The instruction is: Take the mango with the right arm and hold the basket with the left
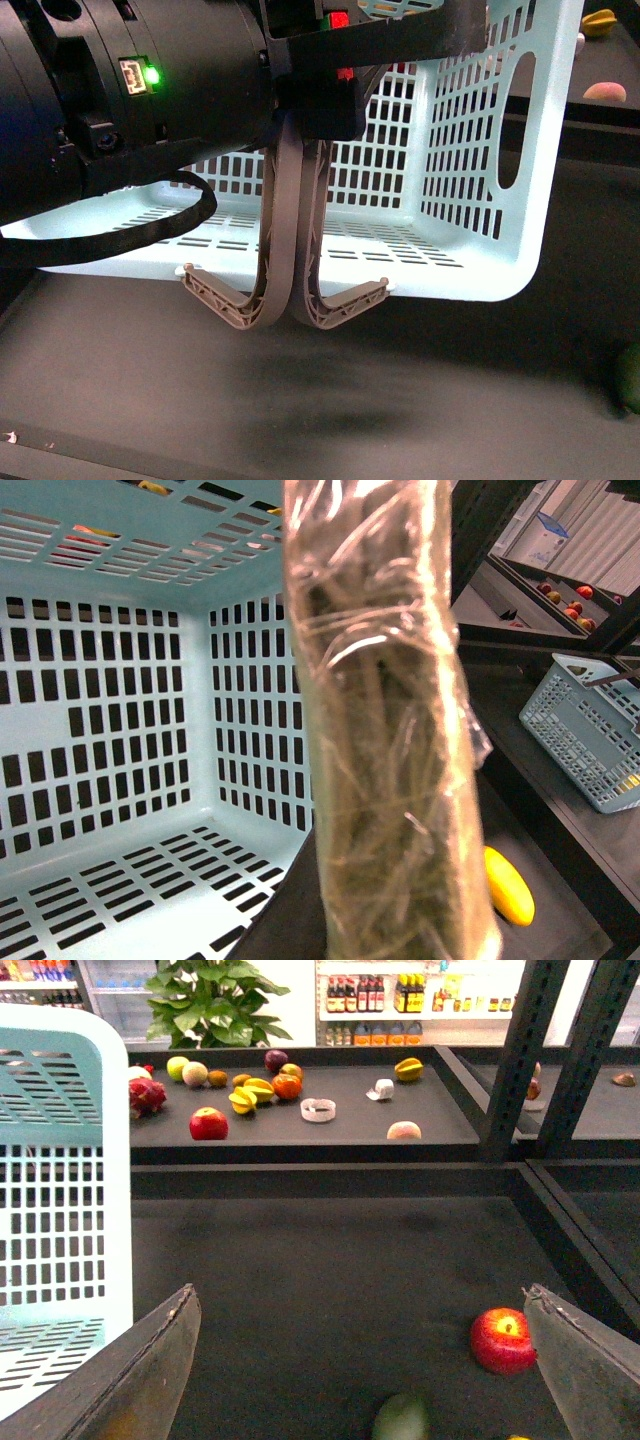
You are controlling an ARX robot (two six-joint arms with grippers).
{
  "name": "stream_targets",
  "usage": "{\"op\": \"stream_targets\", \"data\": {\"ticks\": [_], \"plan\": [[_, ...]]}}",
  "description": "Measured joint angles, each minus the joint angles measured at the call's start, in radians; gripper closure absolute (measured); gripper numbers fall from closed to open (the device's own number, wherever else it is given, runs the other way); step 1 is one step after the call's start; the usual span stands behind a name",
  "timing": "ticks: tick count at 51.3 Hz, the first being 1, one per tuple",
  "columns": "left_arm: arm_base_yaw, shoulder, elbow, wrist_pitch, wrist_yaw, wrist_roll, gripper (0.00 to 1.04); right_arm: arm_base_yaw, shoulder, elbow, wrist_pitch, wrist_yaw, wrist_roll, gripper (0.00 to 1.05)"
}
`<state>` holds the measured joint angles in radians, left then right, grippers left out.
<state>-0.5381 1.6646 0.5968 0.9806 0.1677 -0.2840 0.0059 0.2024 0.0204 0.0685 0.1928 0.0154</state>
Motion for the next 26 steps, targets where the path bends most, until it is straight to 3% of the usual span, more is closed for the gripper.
{"op": "stream_targets", "data": {"ticks": [7, 26], "plan": [[0.0, 0.0, 0.0, 0.0, 0.0, -0.001, 0.97, -0.087, 0.294, 0.039, 0.232, -0.131, 0.001, 0.08], [0.0, 0.0, 0.0, 0.0, 0.0, -0.001, 0.97, -0.262, 1.179, 0.226, 0.682, -0.219, -0.02, 0.08]]}}
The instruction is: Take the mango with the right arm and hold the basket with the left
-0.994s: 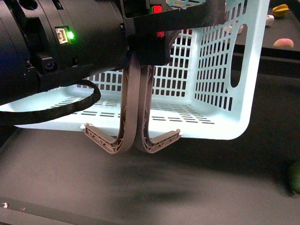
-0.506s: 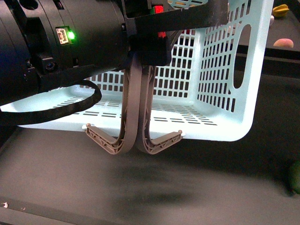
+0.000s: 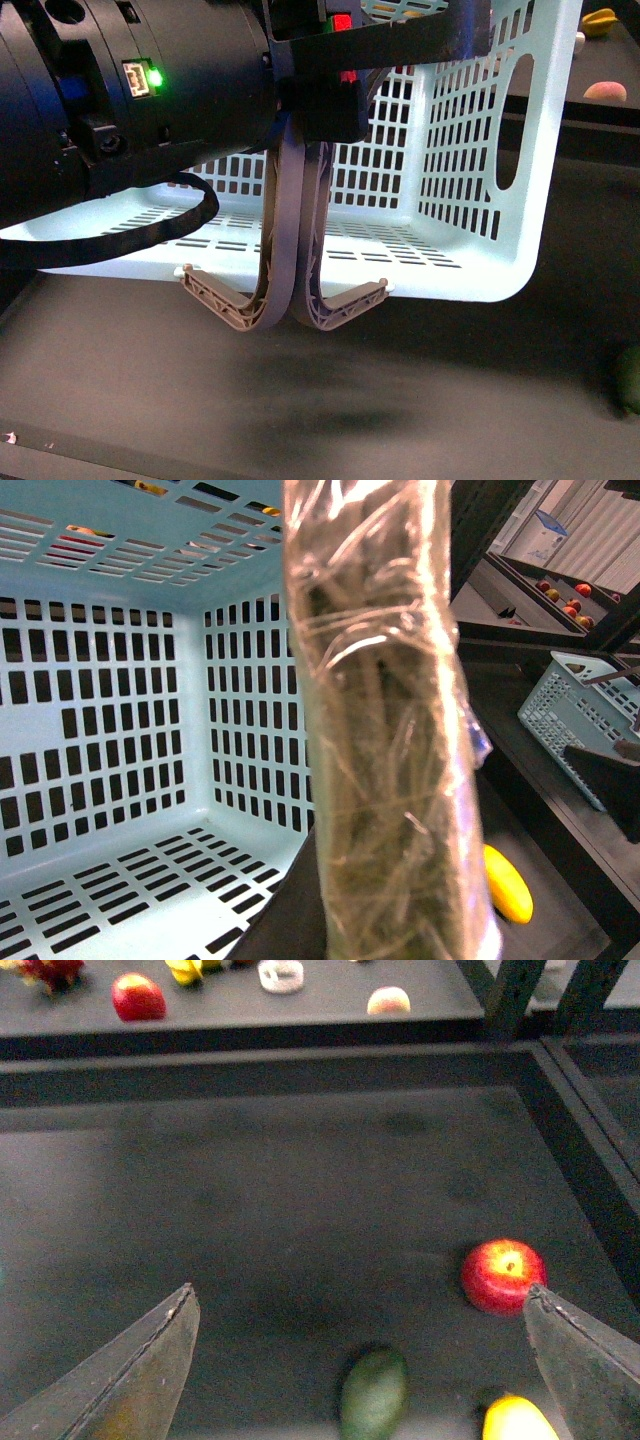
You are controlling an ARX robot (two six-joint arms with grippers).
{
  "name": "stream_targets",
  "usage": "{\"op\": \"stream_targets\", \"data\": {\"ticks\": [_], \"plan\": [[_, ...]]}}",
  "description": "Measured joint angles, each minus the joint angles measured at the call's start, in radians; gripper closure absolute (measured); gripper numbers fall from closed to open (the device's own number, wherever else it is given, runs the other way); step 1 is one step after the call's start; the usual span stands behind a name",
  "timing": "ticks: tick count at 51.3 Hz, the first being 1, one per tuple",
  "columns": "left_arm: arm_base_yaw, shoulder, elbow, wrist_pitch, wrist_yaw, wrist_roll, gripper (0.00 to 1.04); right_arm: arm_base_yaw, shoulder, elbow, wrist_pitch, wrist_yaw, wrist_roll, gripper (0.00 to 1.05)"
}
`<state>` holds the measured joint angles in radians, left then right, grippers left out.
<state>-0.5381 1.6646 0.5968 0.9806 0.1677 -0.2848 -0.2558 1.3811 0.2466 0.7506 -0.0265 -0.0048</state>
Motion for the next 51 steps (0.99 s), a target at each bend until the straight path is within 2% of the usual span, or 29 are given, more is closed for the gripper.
{"op": "stream_targets", "data": {"ticks": [5, 22, 51], "plan": [[0.0, 0.0, 0.0, 0.0, 0.0, 0.0, 0.97, -0.059, 0.208, 0.058, 0.055, -0.011, -0.041, 0.08], [0.0, 0.0, 0.0, 0.0, -0.001, 0.0, 0.97, -0.219, 0.584, 0.195, 0.108, -0.029, -0.105, 0.08], [0.0, 0.0, 0.0, 0.0, 0.0, 0.0, 0.97, -0.366, 0.997, 0.377, 0.126, -0.003, -0.132, 0.08]]}}
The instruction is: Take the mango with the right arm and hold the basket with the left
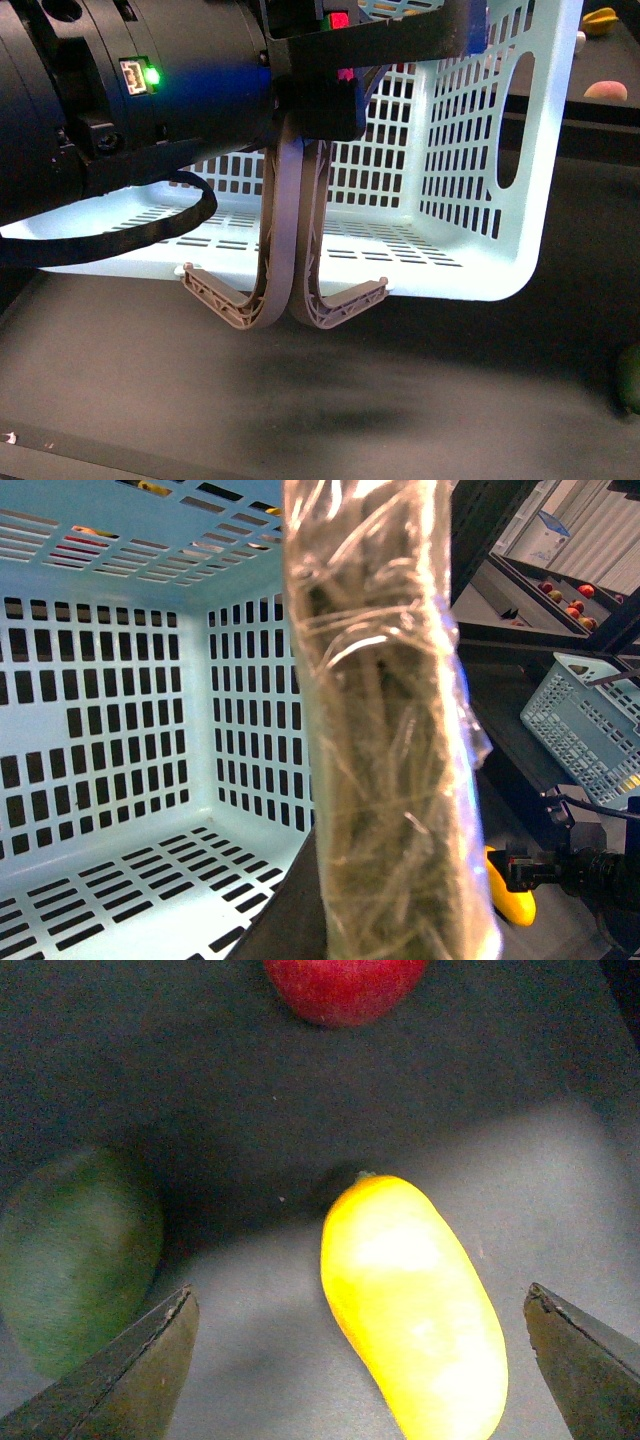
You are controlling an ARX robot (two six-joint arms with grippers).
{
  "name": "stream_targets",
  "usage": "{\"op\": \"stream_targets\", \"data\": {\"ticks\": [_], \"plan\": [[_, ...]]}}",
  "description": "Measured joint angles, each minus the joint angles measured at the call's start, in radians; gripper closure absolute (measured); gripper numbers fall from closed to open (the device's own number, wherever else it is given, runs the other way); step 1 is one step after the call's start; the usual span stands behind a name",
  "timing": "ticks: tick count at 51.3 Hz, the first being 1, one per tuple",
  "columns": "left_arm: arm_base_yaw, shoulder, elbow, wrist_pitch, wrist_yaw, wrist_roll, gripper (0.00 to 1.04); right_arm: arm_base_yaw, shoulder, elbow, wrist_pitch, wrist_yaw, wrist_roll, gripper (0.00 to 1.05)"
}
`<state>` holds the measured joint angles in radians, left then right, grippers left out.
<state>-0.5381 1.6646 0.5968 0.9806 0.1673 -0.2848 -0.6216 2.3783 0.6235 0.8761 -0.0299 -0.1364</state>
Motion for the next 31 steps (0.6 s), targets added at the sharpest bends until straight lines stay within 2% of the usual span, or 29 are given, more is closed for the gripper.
{"op": "stream_targets", "data": {"ticks": [14, 31], "plan": [[0.0, 0.0, 0.0, 0.0, 0.0, 0.0, 0.97, -0.051, 0.11, 0.074, -0.034, 0.002, -0.067, 0.08], [0.0, 0.0, 0.0, 0.0, 0.0, 0.0, 0.97, -0.053, 0.182, 0.137, -0.057, 0.011, -0.133, 0.08]]}}
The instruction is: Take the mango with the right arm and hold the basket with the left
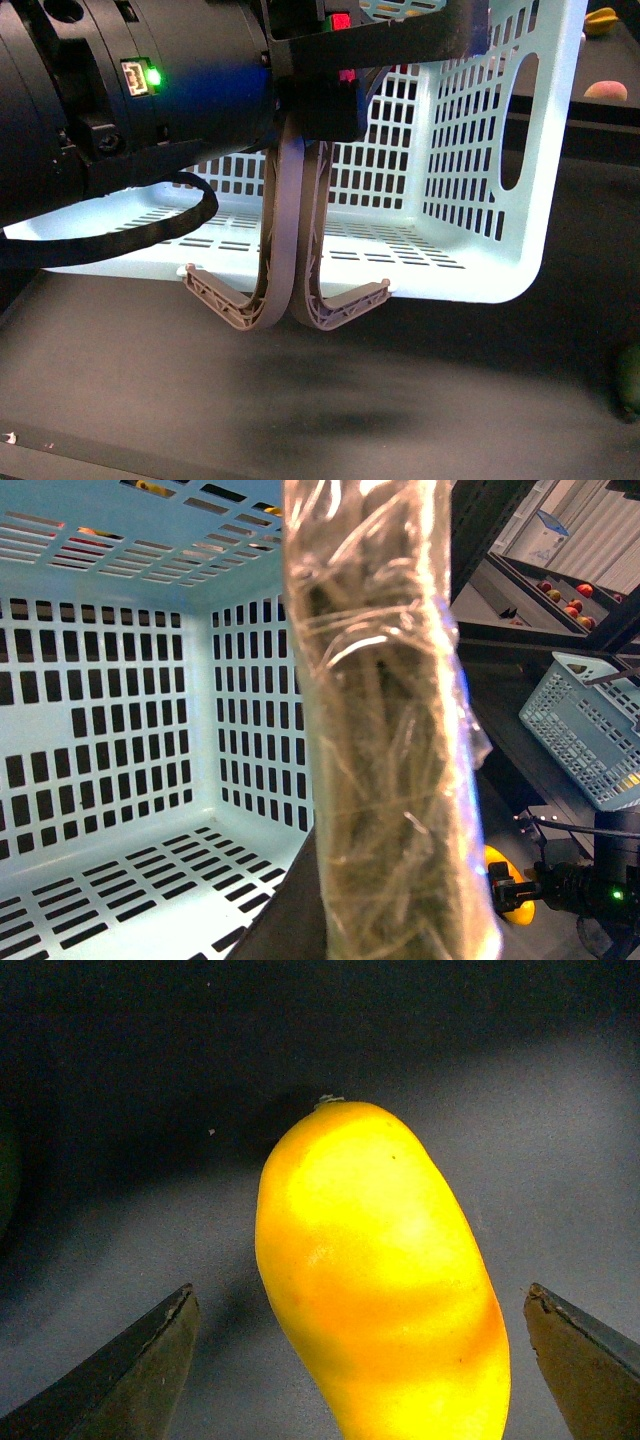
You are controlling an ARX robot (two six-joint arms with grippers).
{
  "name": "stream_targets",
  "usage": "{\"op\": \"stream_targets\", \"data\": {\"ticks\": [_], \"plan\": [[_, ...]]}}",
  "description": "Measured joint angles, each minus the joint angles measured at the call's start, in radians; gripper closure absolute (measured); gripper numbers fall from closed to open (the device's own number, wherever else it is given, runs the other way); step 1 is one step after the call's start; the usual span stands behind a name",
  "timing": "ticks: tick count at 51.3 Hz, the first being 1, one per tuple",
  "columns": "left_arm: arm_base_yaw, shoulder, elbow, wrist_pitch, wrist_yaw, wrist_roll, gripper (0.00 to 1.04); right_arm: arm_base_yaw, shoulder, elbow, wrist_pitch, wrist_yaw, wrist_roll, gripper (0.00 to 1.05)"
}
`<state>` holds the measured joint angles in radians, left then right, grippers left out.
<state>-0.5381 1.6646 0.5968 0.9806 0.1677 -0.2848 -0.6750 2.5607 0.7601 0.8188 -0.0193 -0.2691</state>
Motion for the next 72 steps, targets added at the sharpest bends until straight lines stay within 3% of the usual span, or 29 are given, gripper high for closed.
{"op": "stream_targets", "data": {"ticks": [31, 48, 72], "plan": [[0.0, 0.0, 0.0, 0.0, 0.0, 0.0, 0.97, -0.05, 0.093, 0.092, -0.048, 0.032, -0.103, 0.08], [0.0, 0.0, 0.0, 0.0, 0.0, 0.0, 0.97, -0.043, 0.113, 0.122, -0.051, 0.035, -0.102, 0.43], [0.0, 0.0, 0.0, 0.0, 0.0, 0.0, 0.97, 0.069, -0.256, -0.077, -0.084, -0.139, 0.021, 0.46]]}}
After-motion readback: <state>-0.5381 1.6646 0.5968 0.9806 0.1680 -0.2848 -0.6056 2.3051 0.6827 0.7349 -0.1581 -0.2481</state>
